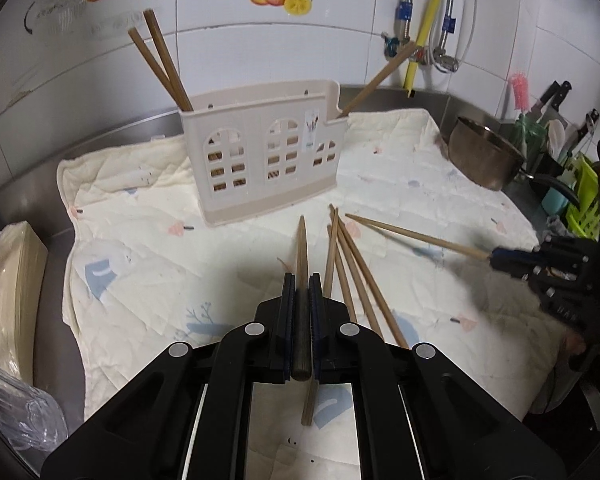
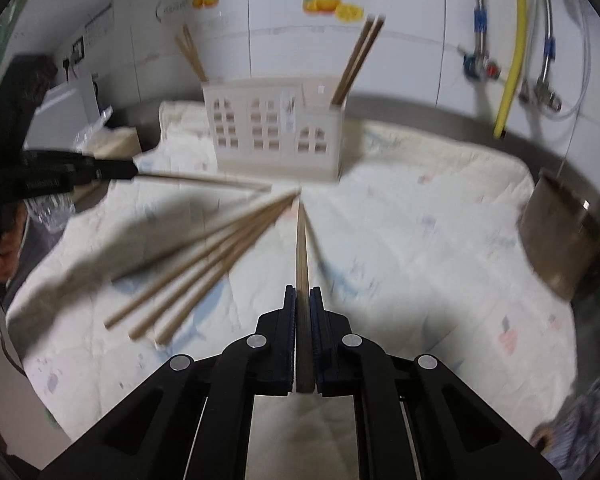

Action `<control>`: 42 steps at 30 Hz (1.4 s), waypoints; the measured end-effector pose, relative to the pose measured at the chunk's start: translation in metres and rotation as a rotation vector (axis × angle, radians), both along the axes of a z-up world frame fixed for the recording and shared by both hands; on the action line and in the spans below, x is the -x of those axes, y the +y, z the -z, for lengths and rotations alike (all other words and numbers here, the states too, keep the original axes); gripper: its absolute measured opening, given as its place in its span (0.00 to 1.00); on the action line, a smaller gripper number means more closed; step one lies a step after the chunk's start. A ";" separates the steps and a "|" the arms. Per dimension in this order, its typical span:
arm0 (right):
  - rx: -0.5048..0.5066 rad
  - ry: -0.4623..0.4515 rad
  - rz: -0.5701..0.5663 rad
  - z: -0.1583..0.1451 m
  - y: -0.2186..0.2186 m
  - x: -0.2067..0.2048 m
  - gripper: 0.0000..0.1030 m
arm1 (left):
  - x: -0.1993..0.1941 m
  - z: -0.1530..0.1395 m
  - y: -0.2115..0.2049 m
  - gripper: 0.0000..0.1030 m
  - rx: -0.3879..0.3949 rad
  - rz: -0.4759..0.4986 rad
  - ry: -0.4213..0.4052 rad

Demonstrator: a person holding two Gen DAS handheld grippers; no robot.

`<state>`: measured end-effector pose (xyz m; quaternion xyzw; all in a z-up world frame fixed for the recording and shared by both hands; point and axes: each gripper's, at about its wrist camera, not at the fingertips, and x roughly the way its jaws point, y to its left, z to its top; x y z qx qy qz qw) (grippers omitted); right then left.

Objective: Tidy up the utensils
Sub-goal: 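Close the left tool on a chopstick while the right tool grasps another, then lift both chopsticks upright and lower them into the white holder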

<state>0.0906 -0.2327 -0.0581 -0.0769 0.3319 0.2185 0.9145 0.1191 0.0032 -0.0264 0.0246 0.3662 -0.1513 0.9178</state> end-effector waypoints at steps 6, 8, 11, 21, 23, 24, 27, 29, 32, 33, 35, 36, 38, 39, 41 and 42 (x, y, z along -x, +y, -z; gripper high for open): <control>-0.047 -0.076 -0.015 -0.036 -0.001 -0.009 0.07 | -0.004 -0.016 0.001 0.06 0.012 -0.007 -0.028; -0.057 -0.095 -0.021 -0.045 0.001 -0.013 0.07 | -0.005 -0.023 0.001 0.06 0.017 -0.009 -0.039; -0.075 -0.112 -0.033 -0.055 0.003 -0.019 0.07 | -0.008 -0.032 0.002 0.05 0.026 -0.010 -0.054; -0.105 -0.157 -0.067 -0.104 0.006 -0.043 0.07 | -0.023 -0.070 0.006 0.05 0.038 -0.019 -0.107; -0.107 -0.162 -0.079 -0.115 0.005 -0.049 0.07 | -0.027 -0.080 0.007 0.05 0.047 -0.017 -0.117; -0.103 -0.165 -0.085 -0.119 0.006 -0.051 0.07 | -0.028 -0.084 0.008 0.05 0.049 -0.017 -0.123; -0.095 -0.174 -0.099 -0.134 0.005 -0.058 0.07 | -0.031 -0.103 0.009 0.05 0.053 -0.021 -0.154; -0.096 -0.177 -0.109 -0.144 0.003 -0.061 0.07 | -0.033 -0.116 0.010 0.05 0.051 -0.024 -0.179; -0.099 -0.186 -0.116 -0.156 0.000 -0.064 0.07 | -0.039 -0.138 0.012 0.05 0.060 -0.029 -0.215; -0.101 -0.187 -0.116 -0.160 -0.002 -0.065 0.07 | -0.043 -0.147 0.012 0.05 0.056 -0.034 -0.234; -0.109 -0.188 -0.119 -0.166 -0.005 -0.067 0.07 | -0.049 -0.160 0.013 0.05 0.055 -0.043 -0.257; -0.109 -0.189 -0.118 -0.169 -0.006 -0.069 0.07 | -0.052 -0.166 0.013 0.05 0.055 -0.048 -0.268; -0.106 -0.195 -0.115 -0.173 -0.007 -0.072 0.07 | -0.059 -0.179 0.014 0.05 0.058 -0.064 -0.295; -0.105 -0.198 -0.114 -0.175 -0.008 -0.074 0.07 | -0.063 -0.186 0.015 0.05 0.062 -0.072 -0.312; -0.102 -0.203 -0.112 -0.179 -0.008 -0.077 0.07 | -0.069 -0.196 0.015 0.05 0.062 -0.089 -0.344; -0.100 -0.203 -0.112 -0.180 -0.008 -0.080 0.07 | -0.072 -0.201 0.015 0.05 0.066 -0.098 -0.363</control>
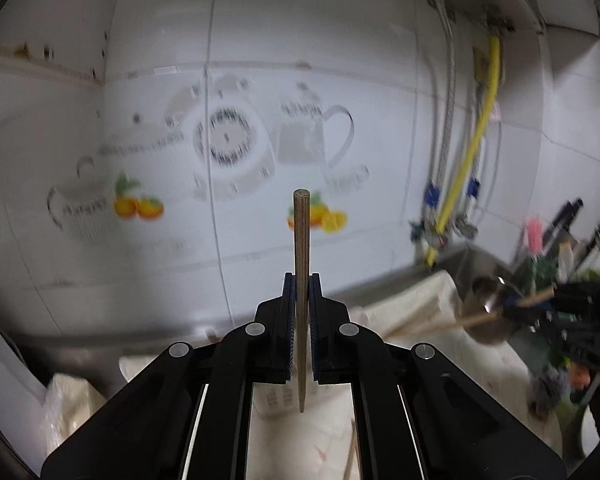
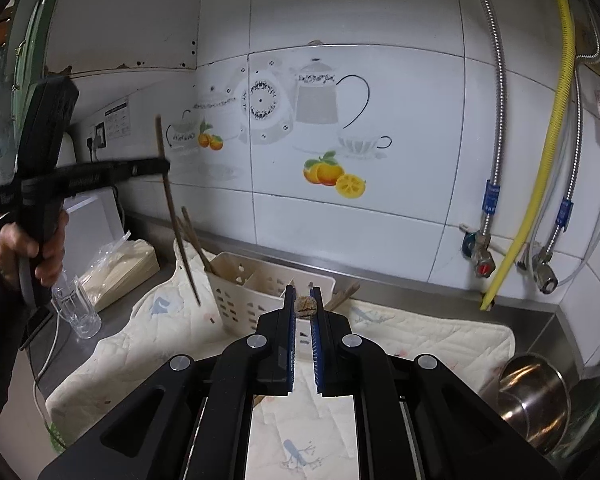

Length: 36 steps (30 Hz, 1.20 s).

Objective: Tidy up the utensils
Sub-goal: 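Lift both chopsticks upright and lower them into the white holder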

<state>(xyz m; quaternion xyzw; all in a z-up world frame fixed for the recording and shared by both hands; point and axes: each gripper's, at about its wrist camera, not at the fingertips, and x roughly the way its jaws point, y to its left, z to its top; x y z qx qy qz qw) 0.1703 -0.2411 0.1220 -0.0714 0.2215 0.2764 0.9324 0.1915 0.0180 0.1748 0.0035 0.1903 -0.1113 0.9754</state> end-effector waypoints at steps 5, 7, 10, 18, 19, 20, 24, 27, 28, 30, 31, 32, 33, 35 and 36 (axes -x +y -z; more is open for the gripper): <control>0.013 0.015 0.004 0.002 0.002 -0.014 0.07 | -0.016 -0.009 -0.001 0.05 0.008 -0.039 -0.055; 0.018 0.019 0.006 0.004 0.003 -0.018 0.07 | -0.025 -0.006 -0.002 0.05 0.004 -0.053 -0.061; 0.022 0.028 0.008 0.008 0.003 -0.025 0.07 | -0.034 0.003 -0.001 0.05 0.014 -0.078 -0.066; 0.045 0.062 0.000 0.019 0.009 -0.041 0.07 | -0.058 0.034 0.011 0.05 0.042 -0.127 -0.016; 0.047 0.067 -0.004 0.020 0.010 -0.042 0.07 | -0.060 0.037 0.012 0.05 0.048 -0.127 -0.005; 0.049 0.070 -0.008 0.021 0.012 -0.044 0.07 | -0.061 0.041 0.014 0.05 0.053 -0.127 0.003; 0.067 0.078 -0.017 0.021 0.020 -0.049 0.07 | -0.066 0.056 0.017 0.05 0.068 -0.120 0.040; 0.082 0.088 -0.023 0.021 0.025 -0.055 0.07 | -0.068 0.065 0.019 0.05 0.071 -0.117 0.068; 0.086 0.093 -0.025 0.021 0.027 -0.056 0.07 | -0.068 0.067 0.020 0.05 0.073 -0.115 0.076; 0.089 0.101 -0.028 0.021 0.031 -0.060 0.07 | -0.068 0.071 0.021 0.05 0.076 -0.115 0.091; 0.089 0.103 -0.029 0.022 0.032 -0.061 0.07 | -0.069 0.073 0.021 0.05 0.075 -0.116 0.096; 0.087 0.107 -0.030 0.021 0.033 -0.063 0.07 | -0.068 0.074 0.021 0.05 0.074 -0.116 0.099; 0.084 0.113 -0.033 0.021 0.035 -0.065 0.07 | -0.068 0.076 0.021 0.05 0.072 -0.118 0.104; 0.084 0.124 -0.033 0.022 0.038 -0.070 0.07 | -0.068 0.077 0.021 0.05 0.073 -0.120 0.109; 0.087 0.127 -0.032 0.022 0.040 -0.072 0.07 | -0.067 0.077 0.021 0.05 0.073 -0.120 0.110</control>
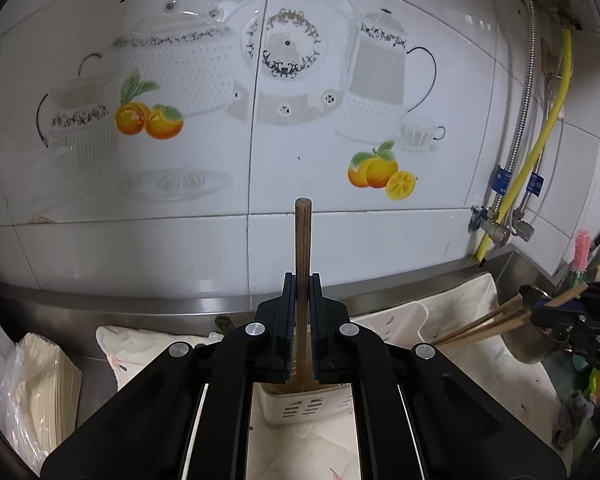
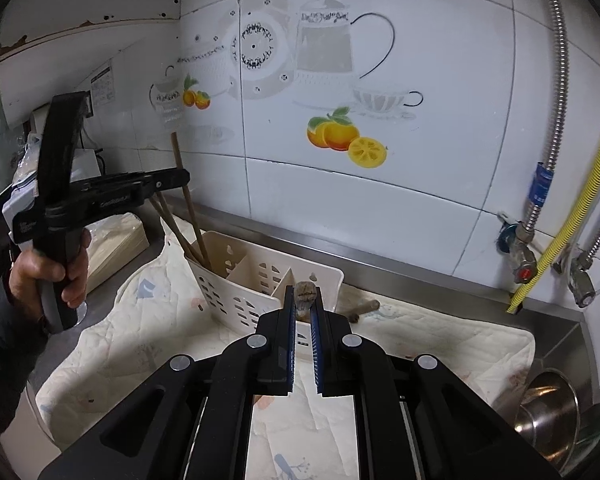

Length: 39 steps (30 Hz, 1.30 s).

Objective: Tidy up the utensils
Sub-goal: 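Lift both chopsticks upright and lower them into the white holder, then open both tools to release the chopsticks and pull back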

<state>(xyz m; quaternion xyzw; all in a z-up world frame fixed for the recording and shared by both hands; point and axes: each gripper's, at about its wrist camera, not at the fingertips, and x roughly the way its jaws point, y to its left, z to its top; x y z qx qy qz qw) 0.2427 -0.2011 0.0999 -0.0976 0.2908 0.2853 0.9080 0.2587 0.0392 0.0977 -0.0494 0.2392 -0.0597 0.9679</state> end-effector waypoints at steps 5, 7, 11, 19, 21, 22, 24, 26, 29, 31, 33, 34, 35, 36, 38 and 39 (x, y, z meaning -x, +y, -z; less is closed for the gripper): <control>0.012 0.032 0.013 0.003 0.008 -0.017 0.07 | 0.003 -0.001 0.000 0.10 -0.004 0.003 0.001; 0.012 0.038 0.023 0.004 0.008 -0.023 0.07 | 0.006 -0.002 0.001 0.16 -0.004 0.002 0.000; -0.008 0.046 0.049 0.006 0.005 -0.032 0.08 | 0.014 -0.001 0.005 0.30 0.001 -0.006 -0.009; -0.044 0.020 0.076 0.001 -0.005 -0.024 0.20 | 0.038 -0.003 0.009 0.44 0.008 -0.009 -0.031; -0.054 0.004 0.078 -0.003 -0.008 -0.018 0.23 | 0.047 -0.004 0.009 0.45 0.005 -0.008 -0.037; -0.058 -0.007 0.079 -0.005 -0.009 -0.013 0.25 | 0.051 -0.003 0.009 0.46 0.005 -0.006 -0.038; -0.060 -0.032 0.077 -0.008 -0.010 -0.003 0.30 | 0.061 -0.001 0.010 0.47 0.010 -0.004 -0.038; -0.061 -0.052 0.073 -0.009 -0.010 0.008 0.34 | 0.069 0.003 0.010 0.48 0.018 0.002 -0.035; -0.058 -0.064 0.059 -0.004 -0.009 0.024 0.34 | 0.084 0.014 0.010 0.50 0.019 0.005 -0.015; -0.054 -0.061 0.048 0.002 -0.007 0.033 0.34 | 0.092 0.022 0.010 0.50 0.022 0.007 -0.003; -0.054 -0.048 0.041 0.011 -0.006 0.042 0.34 | 0.100 0.031 0.010 0.50 0.024 0.011 0.015; -0.054 -0.040 0.038 0.016 -0.005 0.046 0.34 | 0.103 0.036 0.010 0.50 0.025 0.011 0.022; -0.056 -0.029 0.036 0.022 -0.004 0.051 0.34 | 0.108 0.041 0.011 0.50 0.027 0.013 0.031; -0.056 -0.021 0.034 0.027 -0.003 0.055 0.34 | 0.111 0.045 0.011 0.50 0.029 0.013 0.037; -0.051 0.002 0.033 0.040 -0.001 0.064 0.34 | 0.118 0.052 0.013 0.51 0.037 0.010 0.046; -0.049 0.014 0.032 0.047 0.000 0.069 0.34 | 0.122 0.056 0.014 0.52 0.045 0.008 0.054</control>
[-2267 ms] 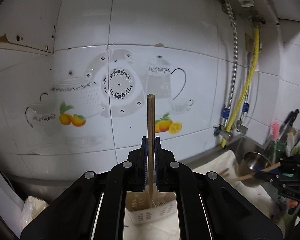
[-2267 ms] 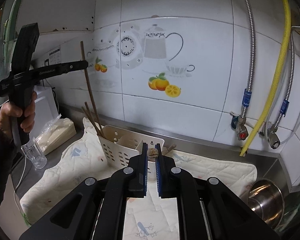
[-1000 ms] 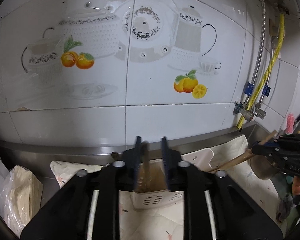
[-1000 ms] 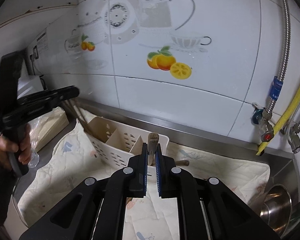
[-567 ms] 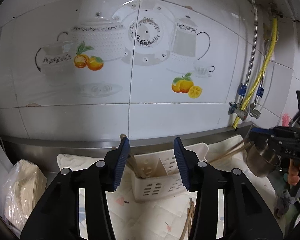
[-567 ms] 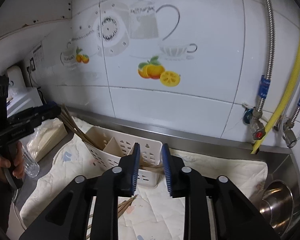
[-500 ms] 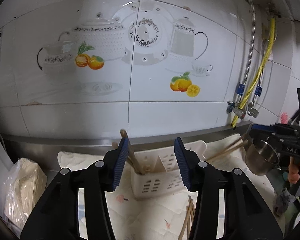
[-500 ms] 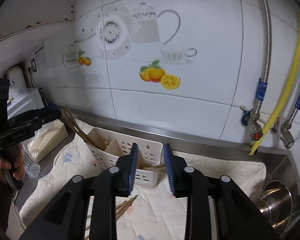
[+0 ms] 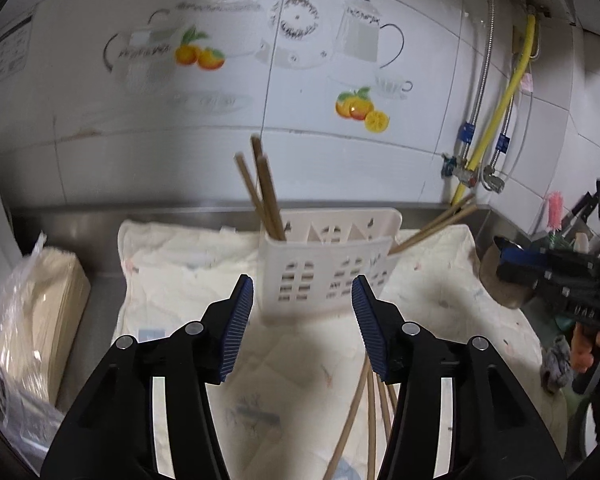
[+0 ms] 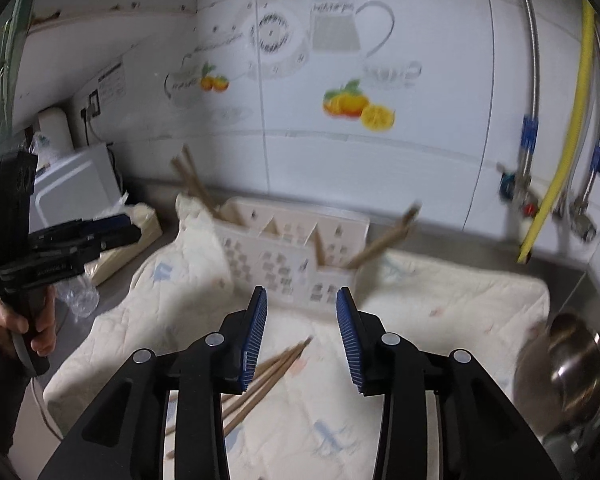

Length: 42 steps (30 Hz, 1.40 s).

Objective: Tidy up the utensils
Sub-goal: 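Open both tools to release the chopsticks and pull back, then grasp a wooden chopstick with the left tool while the right tool grasps one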

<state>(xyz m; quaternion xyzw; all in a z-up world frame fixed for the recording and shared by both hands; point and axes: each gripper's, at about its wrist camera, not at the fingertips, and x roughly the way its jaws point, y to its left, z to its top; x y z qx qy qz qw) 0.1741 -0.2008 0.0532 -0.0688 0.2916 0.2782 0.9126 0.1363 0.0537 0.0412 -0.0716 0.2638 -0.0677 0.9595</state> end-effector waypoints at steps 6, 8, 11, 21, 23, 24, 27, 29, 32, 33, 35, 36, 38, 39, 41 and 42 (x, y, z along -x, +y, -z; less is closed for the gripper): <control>0.013 0.084 -0.009 0.044 0.012 0.030 0.34 | 0.018 0.020 0.006 0.53 0.018 -0.004 0.031; 0.017 0.100 -0.005 0.055 0.016 0.040 0.34 | 0.022 0.025 0.007 0.53 0.021 -0.002 0.038; 0.014 0.132 -0.001 0.071 0.024 0.054 0.34 | 0.029 0.033 0.008 0.53 0.022 0.004 0.046; -0.016 0.261 0.072 0.123 0.045 0.080 0.22 | 0.042 0.052 0.013 0.53 0.060 0.052 0.056; -0.026 0.286 0.086 0.131 0.049 0.082 0.19 | 0.043 0.055 0.014 0.53 0.065 0.059 0.057; -0.028 0.292 0.093 0.134 0.050 0.082 0.18 | 0.044 0.056 0.016 0.53 0.069 0.062 0.057; -0.031 0.319 0.114 0.144 0.055 0.082 0.15 | 0.045 0.060 0.020 0.53 0.086 0.068 0.059; -0.030 0.329 0.127 0.148 0.057 0.081 0.14 | 0.046 0.062 0.021 0.53 0.090 0.071 0.062; -0.017 0.327 0.152 0.150 0.058 0.080 0.14 | 0.046 0.065 0.023 0.53 0.097 0.076 0.063; -0.016 0.327 0.157 0.150 0.058 0.079 0.14 | 0.046 0.067 0.024 0.53 0.101 0.077 0.064; -0.020 0.338 0.167 0.152 0.058 0.077 0.14 | 0.045 0.068 0.025 0.53 0.107 0.080 0.066; -0.017 0.339 0.172 0.153 0.059 0.077 0.14 | 0.045 0.069 0.026 0.53 0.109 0.081 0.067; -0.014 0.346 0.180 0.155 0.060 0.075 0.14 | 0.044 0.070 0.027 0.53 0.115 0.085 0.068; -0.012 0.348 0.184 0.156 0.060 0.074 0.14 | 0.044 0.071 0.028 0.53 0.115 0.086 0.069; -0.011 0.353 0.195 0.159 0.061 0.072 0.14 | 0.044 0.073 0.028 0.53 0.117 0.088 0.072; -0.013 0.358 0.201 0.160 0.061 0.071 0.14 | 0.043 0.074 0.029 0.53 0.120 0.090 0.074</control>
